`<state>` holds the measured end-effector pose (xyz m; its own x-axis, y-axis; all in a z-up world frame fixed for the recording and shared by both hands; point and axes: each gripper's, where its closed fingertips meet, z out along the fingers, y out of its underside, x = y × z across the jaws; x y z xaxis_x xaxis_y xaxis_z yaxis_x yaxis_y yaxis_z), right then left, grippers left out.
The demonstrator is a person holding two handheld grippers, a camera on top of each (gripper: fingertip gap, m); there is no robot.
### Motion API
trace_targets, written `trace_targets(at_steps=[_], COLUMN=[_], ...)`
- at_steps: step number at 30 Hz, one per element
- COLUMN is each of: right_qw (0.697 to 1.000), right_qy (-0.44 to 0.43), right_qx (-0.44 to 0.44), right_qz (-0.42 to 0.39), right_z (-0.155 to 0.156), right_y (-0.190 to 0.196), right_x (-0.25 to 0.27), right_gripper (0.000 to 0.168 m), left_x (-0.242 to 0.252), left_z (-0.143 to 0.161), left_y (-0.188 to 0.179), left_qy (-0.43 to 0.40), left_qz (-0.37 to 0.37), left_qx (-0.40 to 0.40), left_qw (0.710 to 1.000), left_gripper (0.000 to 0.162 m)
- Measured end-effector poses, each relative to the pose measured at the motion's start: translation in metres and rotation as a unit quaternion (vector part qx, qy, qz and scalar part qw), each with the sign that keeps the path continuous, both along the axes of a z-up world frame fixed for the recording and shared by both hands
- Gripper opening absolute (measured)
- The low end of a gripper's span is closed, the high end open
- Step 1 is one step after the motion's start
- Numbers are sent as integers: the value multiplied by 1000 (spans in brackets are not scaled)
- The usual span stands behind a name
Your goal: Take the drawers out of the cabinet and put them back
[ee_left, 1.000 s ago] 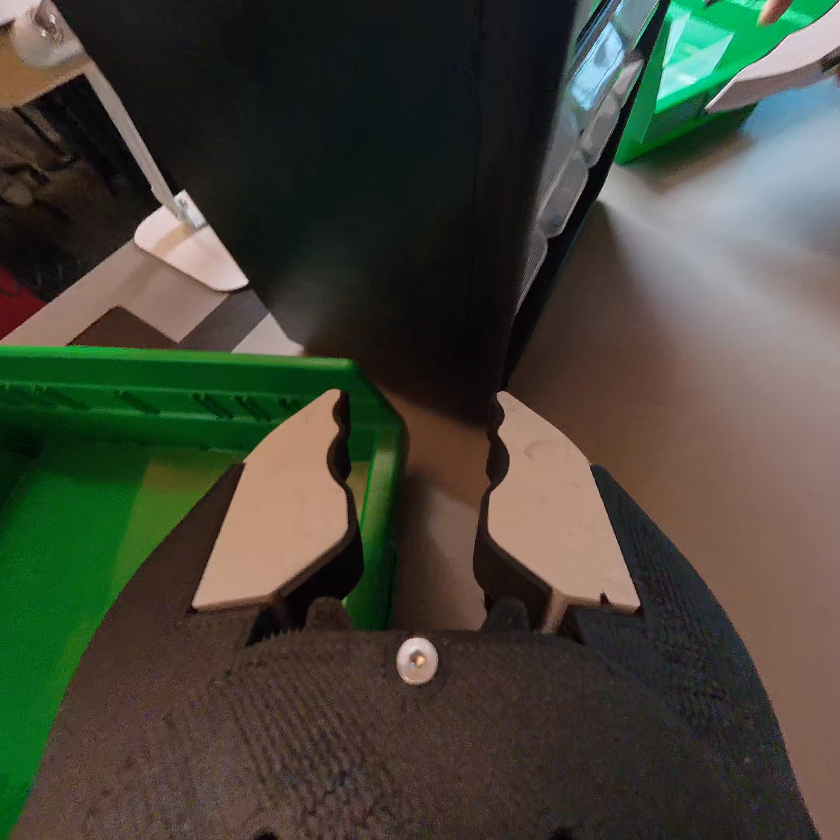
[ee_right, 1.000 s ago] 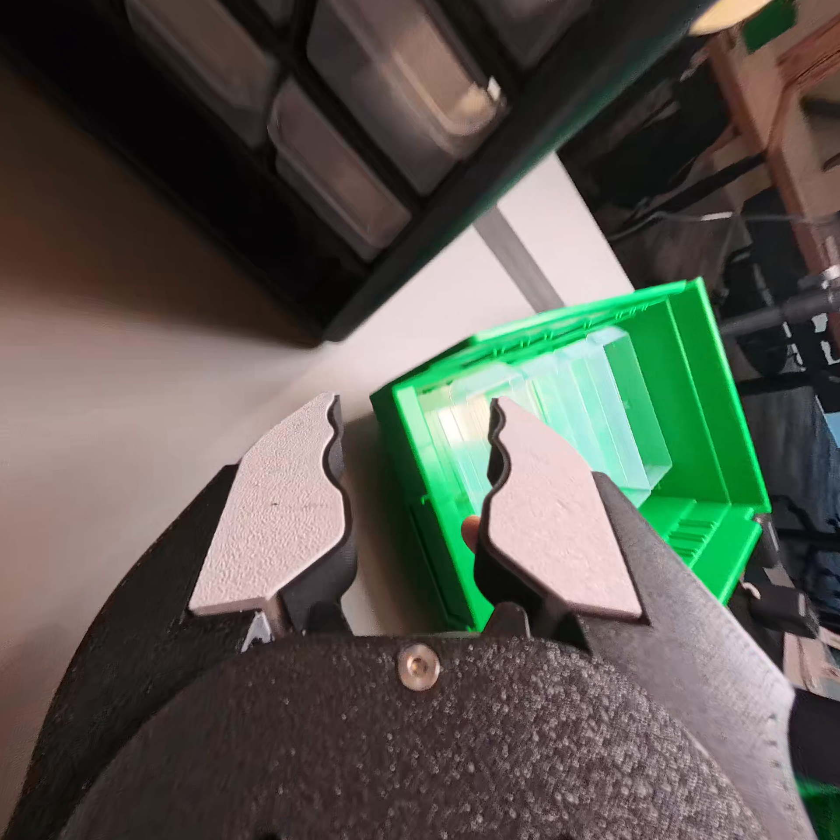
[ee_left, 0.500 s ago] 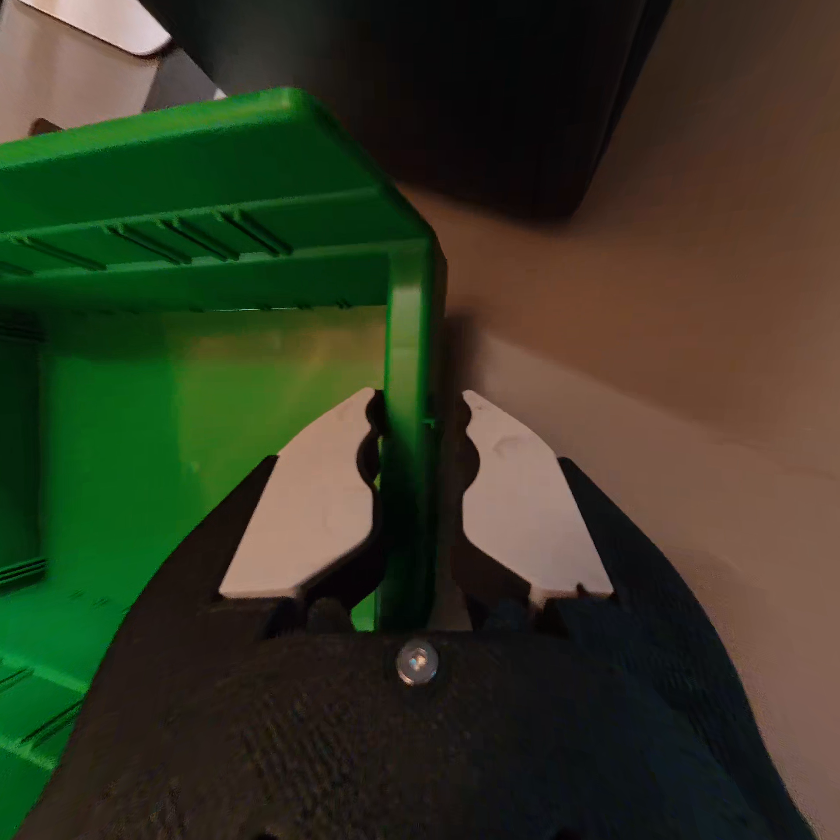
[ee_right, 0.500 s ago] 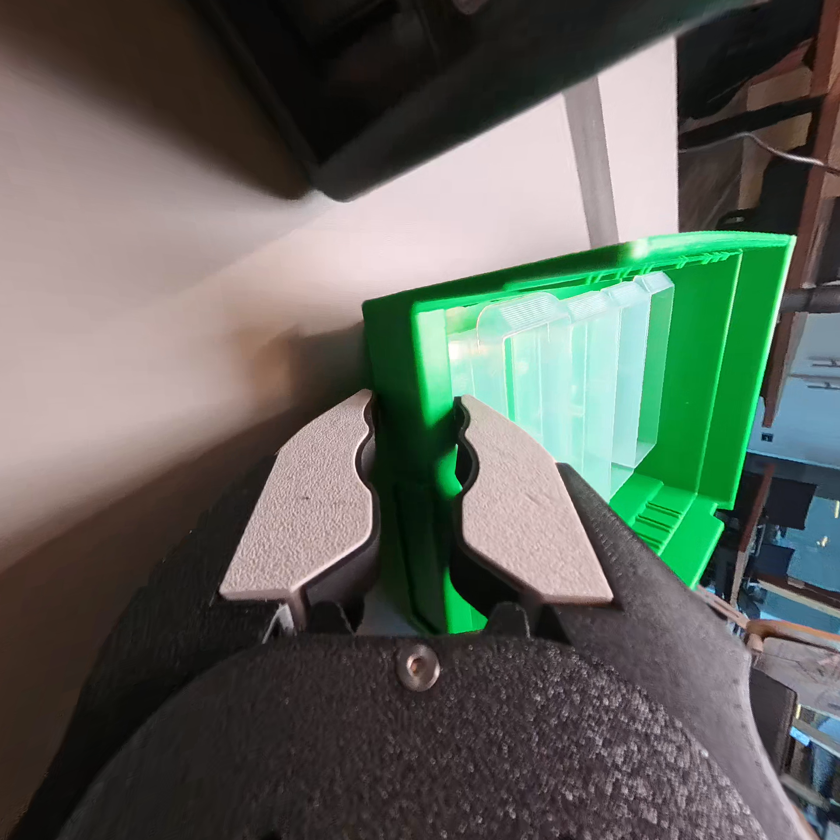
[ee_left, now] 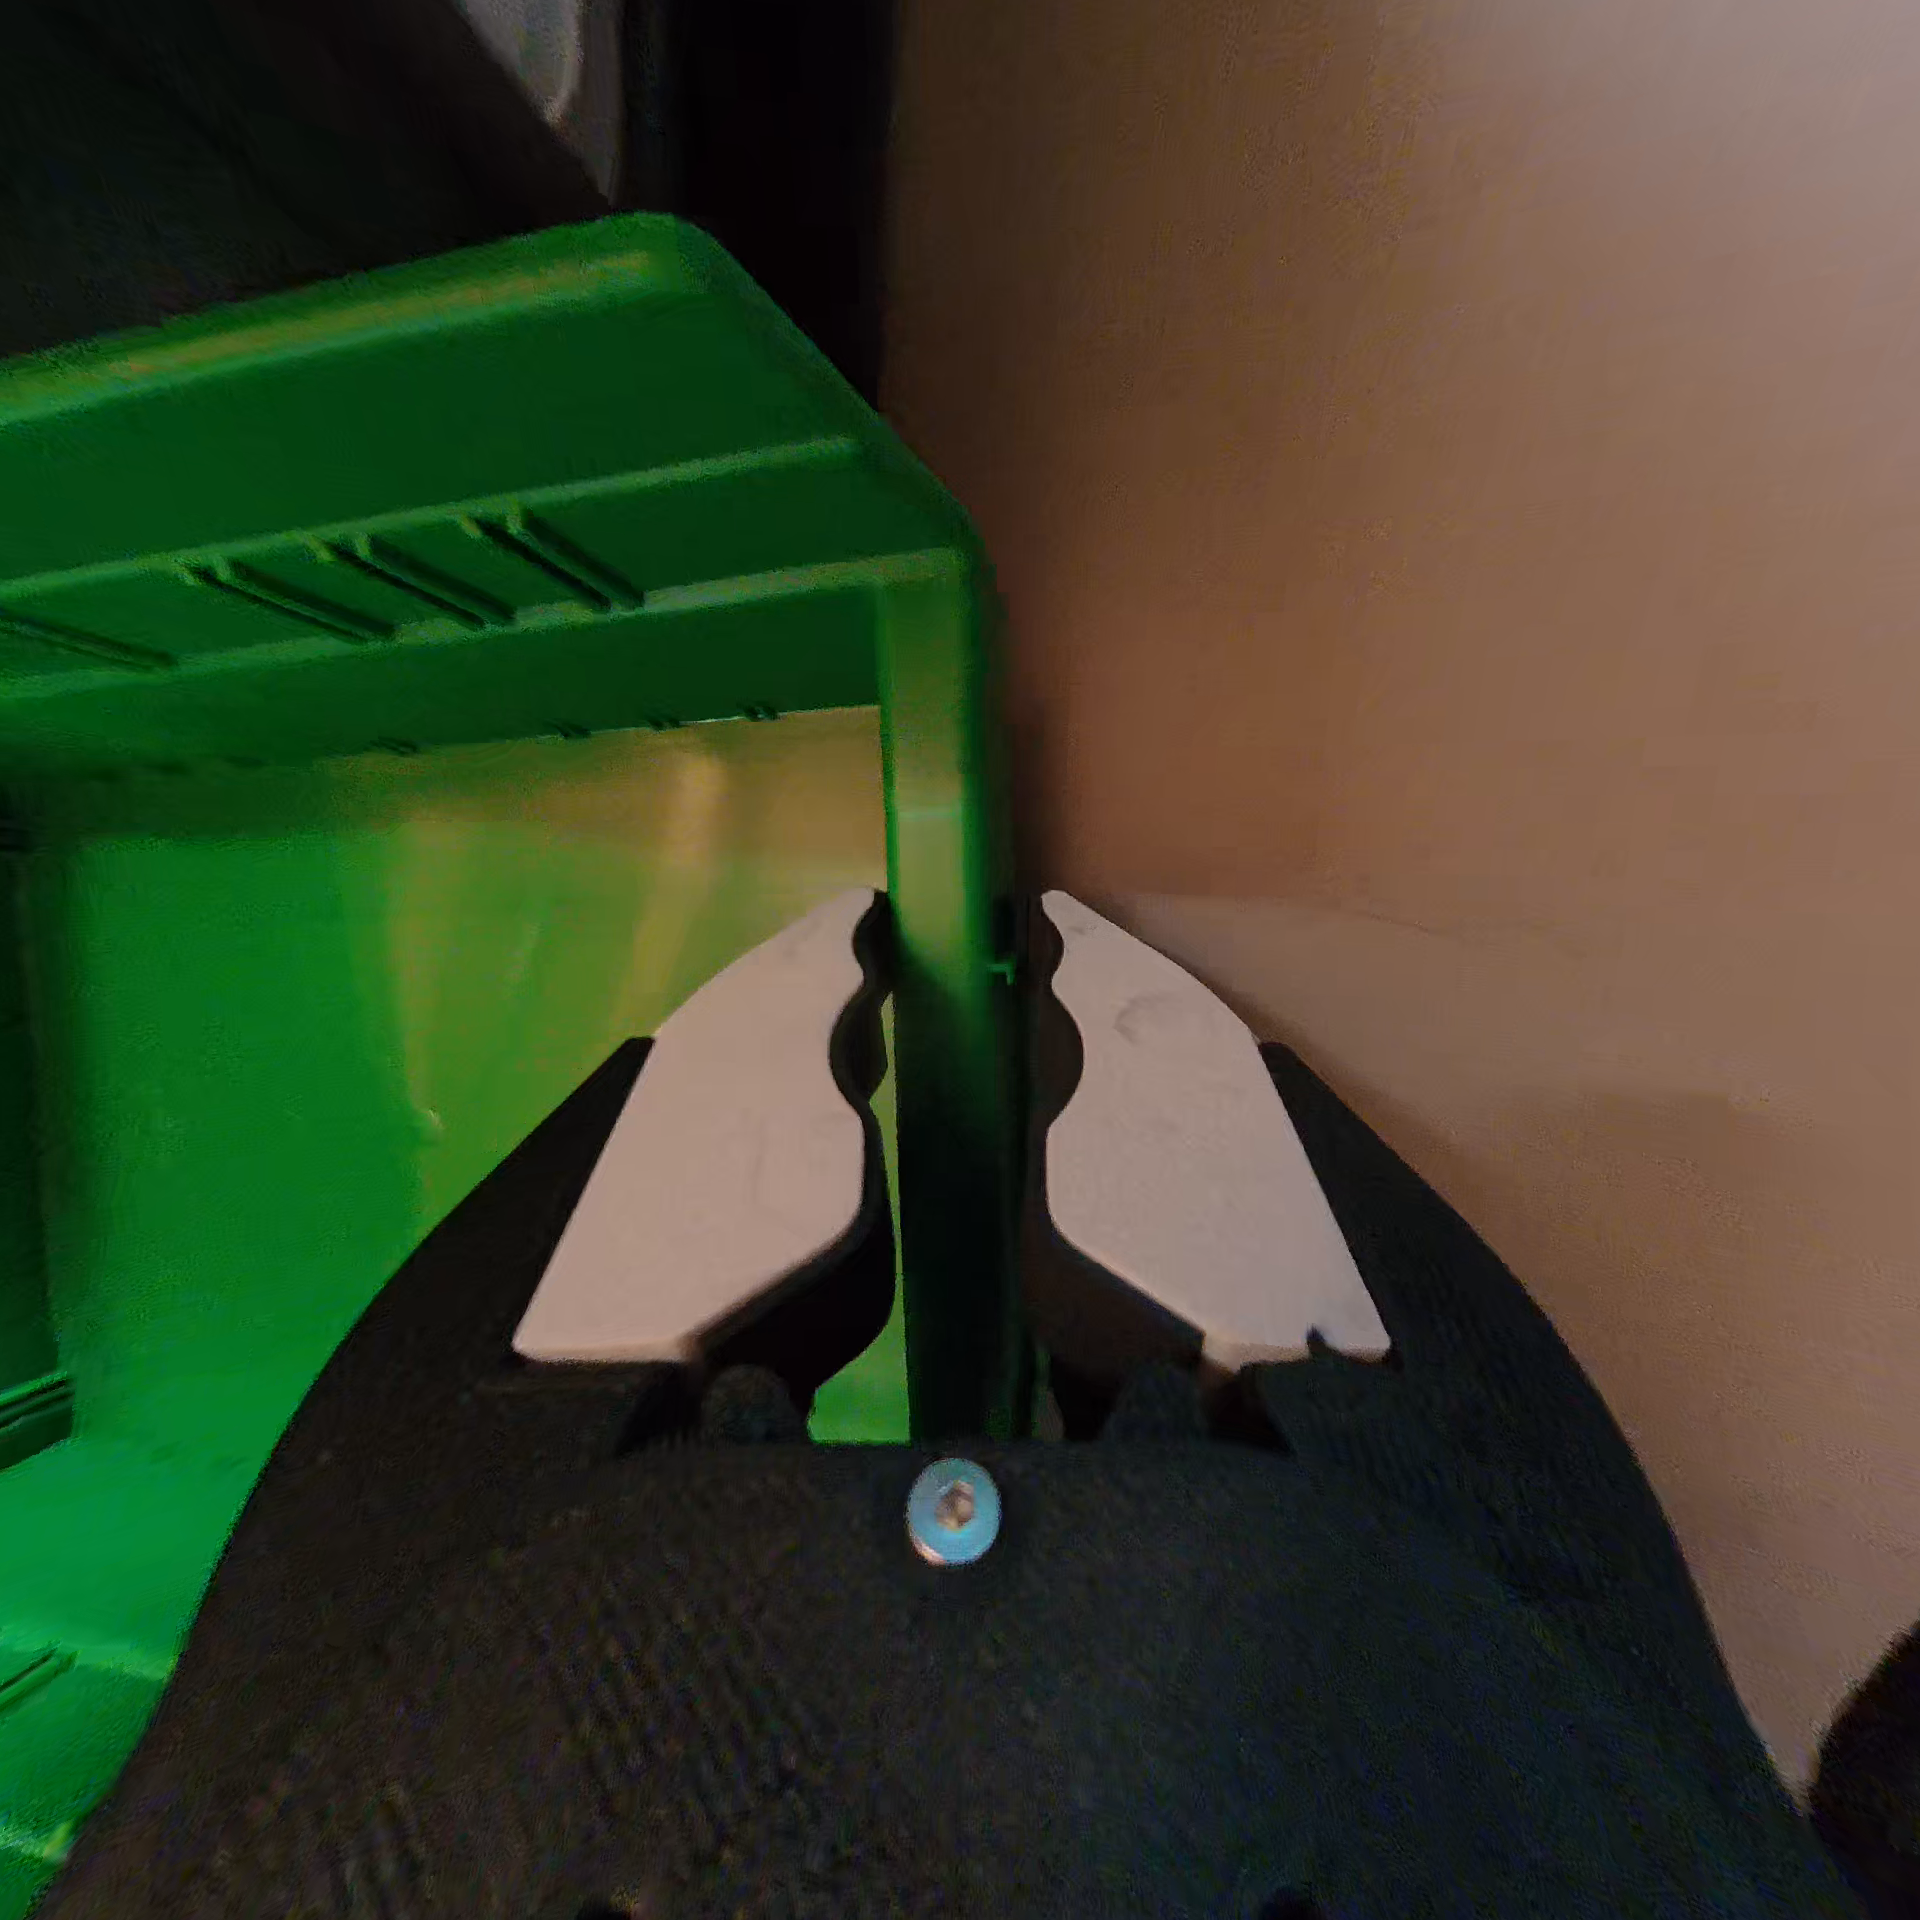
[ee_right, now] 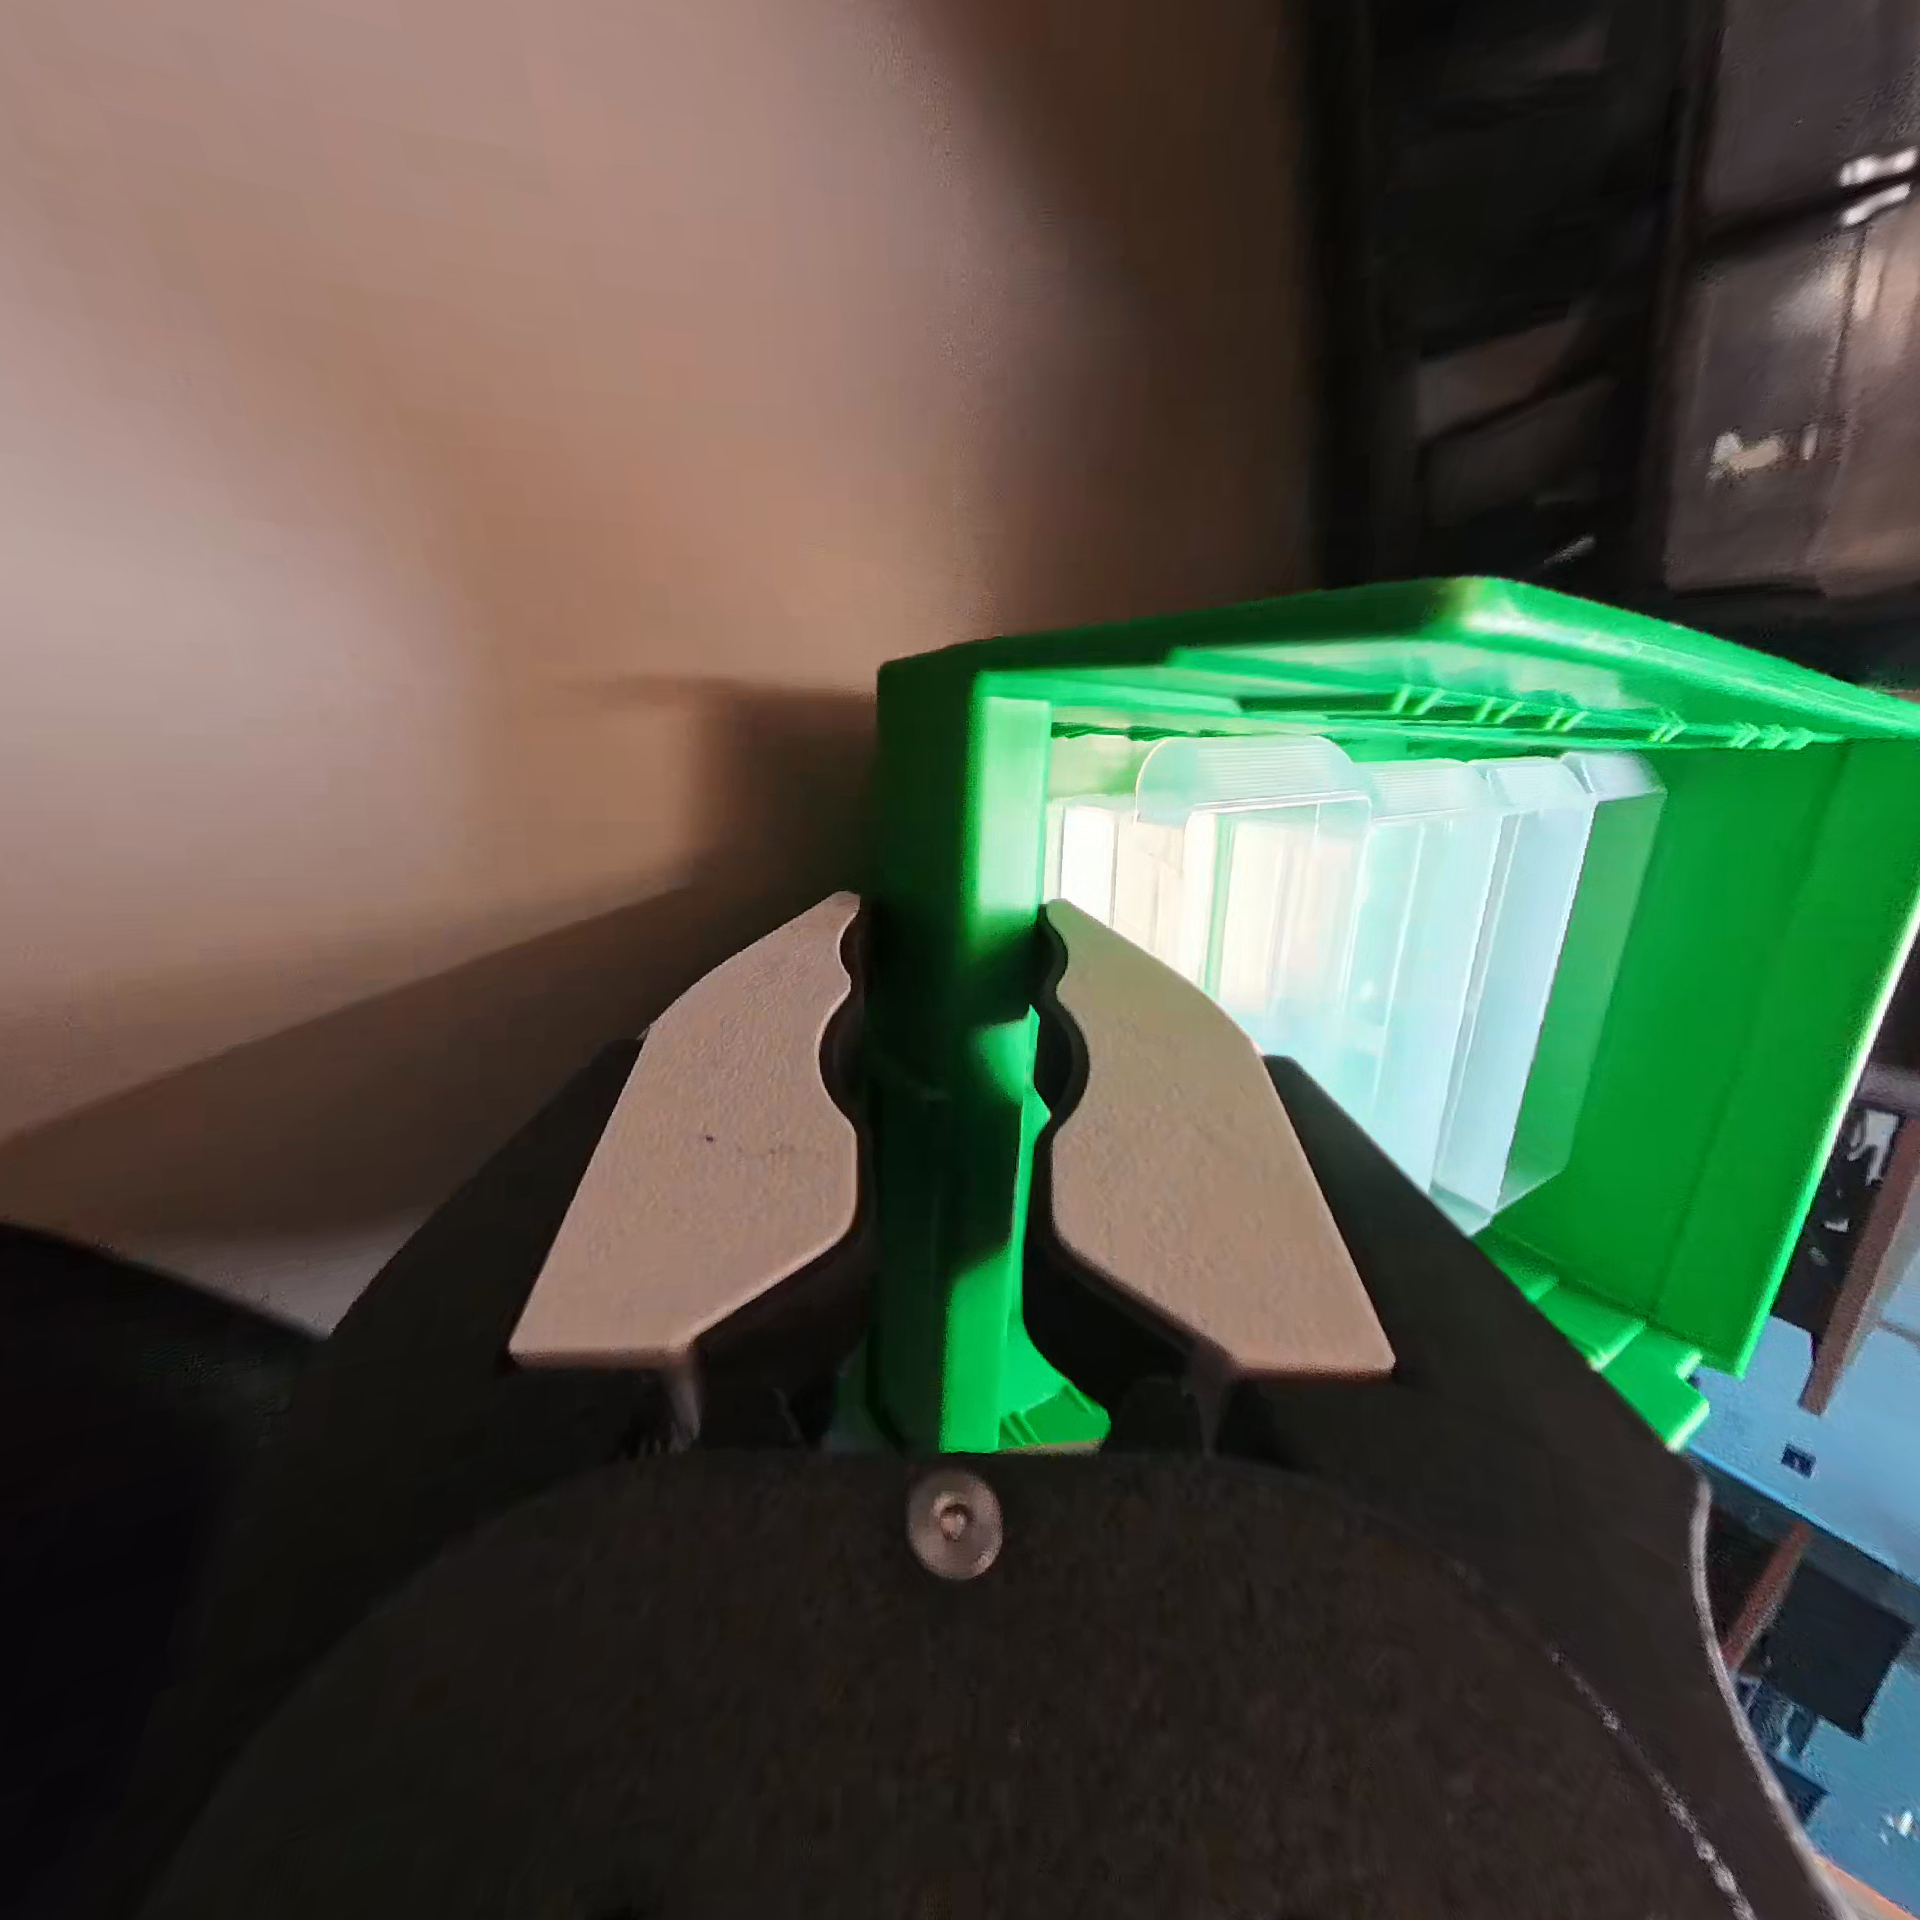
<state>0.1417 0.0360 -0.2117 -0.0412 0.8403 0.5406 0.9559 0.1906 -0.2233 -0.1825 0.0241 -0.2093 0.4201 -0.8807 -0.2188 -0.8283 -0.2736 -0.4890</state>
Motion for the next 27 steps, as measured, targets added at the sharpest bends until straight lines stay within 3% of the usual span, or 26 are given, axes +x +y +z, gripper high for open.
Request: trace_targets(at_steps=[2, 4, 7, 10, 12, 15, 18, 20, 27], right_qw=[1000, 996, 972, 931, 886, 828, 797, 778, 754], right_qy=[14, 82, 234, 326, 366, 411, 438, 462, 504], right_qx=[-8, -11, -3, 82, 124, 121, 76, 59, 13], right_qz=[9, 12, -20, -144, -255, -362, -409, -422, -420], right_z=[1, 17, 70, 114, 122, 101, 69, 59, 48], right_y=[-16, -30, -41, -16, 1, 4, 1, 1, 8], right_x=[0, -8, -4, 54, 109, 164, 179, 178, 168], right_gripper=[28, 35, 46, 45, 45, 56, 70, 70, 58], left_x=[0, 1, 29, 77, 110, 157, 203, 239, 311], left_z=[2, 18, 80, 153, 175, 147, 107, 87, 55], left_y=[-7, -6, -15, -30, -37, -38, -38, -41, -11], left_qy=[0, -8, -114, -257, -326, -329, -326, -357, -433], left_qz=[-3, 17, 14, -1, 16, 47, 66, 81, 179], left_qx=[-20, -3, 46, 116, 134, 123, 97, 47, 11], left_qw=[1000, 1000, 992, 959, 936, 935, 938, 929, 884], left_gripper=[24, 31, 31, 31, 33, 52, 56, 59, 67])
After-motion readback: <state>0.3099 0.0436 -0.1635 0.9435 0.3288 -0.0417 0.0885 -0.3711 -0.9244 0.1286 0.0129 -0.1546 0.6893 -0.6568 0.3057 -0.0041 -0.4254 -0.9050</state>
